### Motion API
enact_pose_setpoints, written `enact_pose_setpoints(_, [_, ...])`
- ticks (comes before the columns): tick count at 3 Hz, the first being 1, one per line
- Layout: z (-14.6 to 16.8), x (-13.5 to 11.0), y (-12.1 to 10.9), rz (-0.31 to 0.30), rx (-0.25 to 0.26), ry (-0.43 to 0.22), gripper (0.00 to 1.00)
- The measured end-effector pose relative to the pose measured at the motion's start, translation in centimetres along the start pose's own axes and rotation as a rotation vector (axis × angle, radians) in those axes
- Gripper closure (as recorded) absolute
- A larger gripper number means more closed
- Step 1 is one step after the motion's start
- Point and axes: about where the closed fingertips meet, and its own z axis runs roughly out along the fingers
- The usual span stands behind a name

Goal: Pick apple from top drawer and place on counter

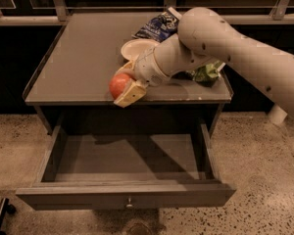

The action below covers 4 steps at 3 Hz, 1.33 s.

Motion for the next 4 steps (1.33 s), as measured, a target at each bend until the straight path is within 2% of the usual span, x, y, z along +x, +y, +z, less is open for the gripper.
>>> enact_pose_setpoints(1, [2.0,0.2,-2.6,0.004,-0.020,-0.050,1.00])
enact_pose_setpoints(3, [3.0,0.1,-4.9,0.013,-0.023,-0.057,1.00])
enact_pose_setpoints(4, [3.0,0.1,-4.9,0.013,-0.023,-0.057,0.82])
